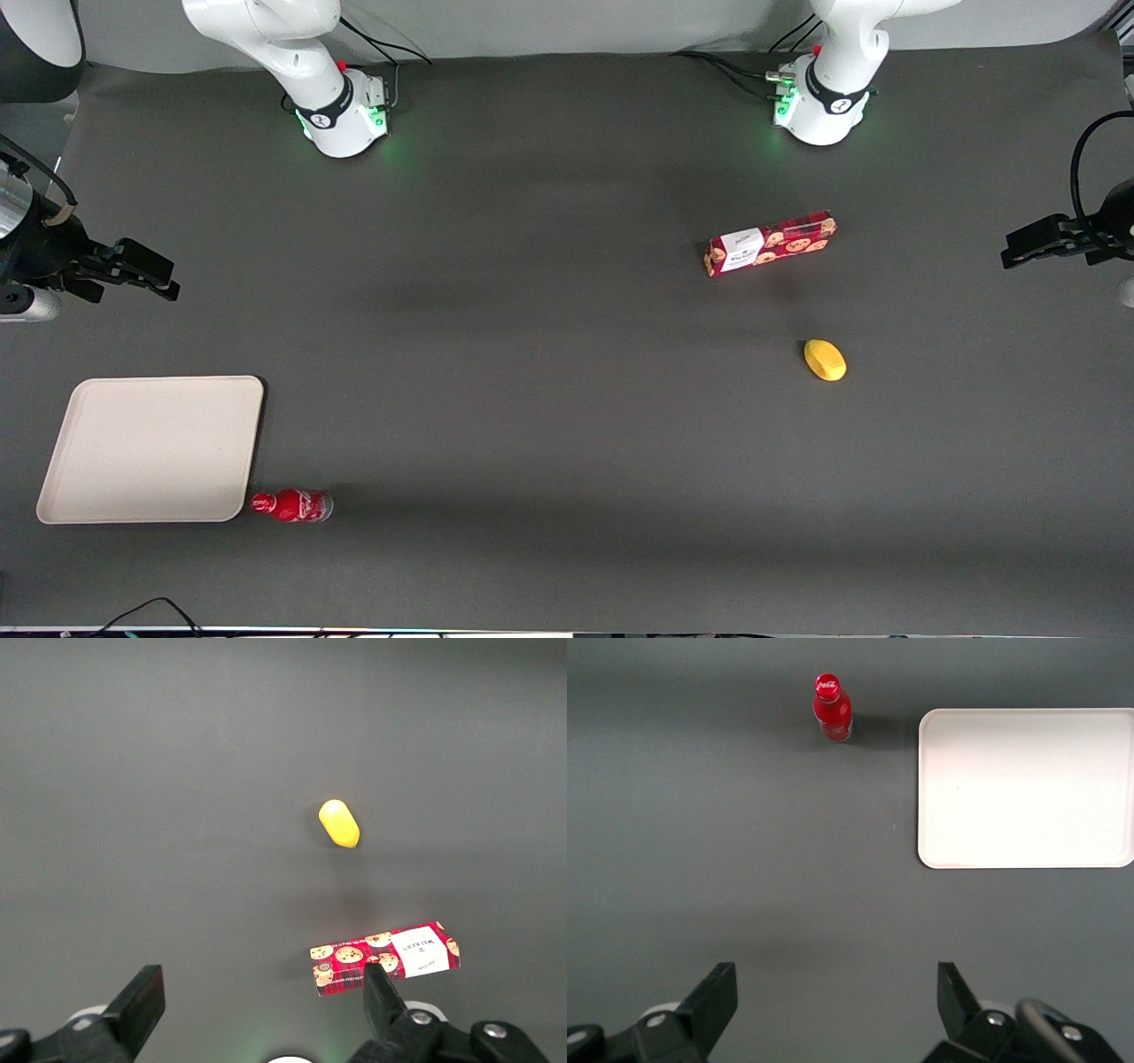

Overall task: Place coke bottle on tray
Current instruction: 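Move the right gripper out over the white tray toward the bottle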

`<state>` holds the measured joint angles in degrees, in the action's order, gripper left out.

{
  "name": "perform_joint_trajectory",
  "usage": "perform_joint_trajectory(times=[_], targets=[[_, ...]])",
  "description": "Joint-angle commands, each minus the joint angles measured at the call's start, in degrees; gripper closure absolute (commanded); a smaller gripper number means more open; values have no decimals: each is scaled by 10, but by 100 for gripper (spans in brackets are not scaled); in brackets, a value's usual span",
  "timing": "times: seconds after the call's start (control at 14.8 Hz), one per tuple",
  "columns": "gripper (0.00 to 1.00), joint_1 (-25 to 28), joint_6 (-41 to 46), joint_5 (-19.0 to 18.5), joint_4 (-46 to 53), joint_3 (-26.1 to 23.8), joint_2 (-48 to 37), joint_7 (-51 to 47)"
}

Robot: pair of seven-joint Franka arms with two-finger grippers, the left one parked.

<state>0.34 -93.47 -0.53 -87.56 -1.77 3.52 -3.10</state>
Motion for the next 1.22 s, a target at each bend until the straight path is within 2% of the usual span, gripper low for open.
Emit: perform_joint_trajectory(times=[0.0, 0.47, 0.95, 1.15], targets=[[0, 8, 2, -8, 9, 2, 6, -9], [0, 8, -1, -4, 12, -2, 28, -15], [0, 7, -23, -11, 183, -19, 220, -16], [0, 6, -57, -11, 216, -18, 271, -11]])
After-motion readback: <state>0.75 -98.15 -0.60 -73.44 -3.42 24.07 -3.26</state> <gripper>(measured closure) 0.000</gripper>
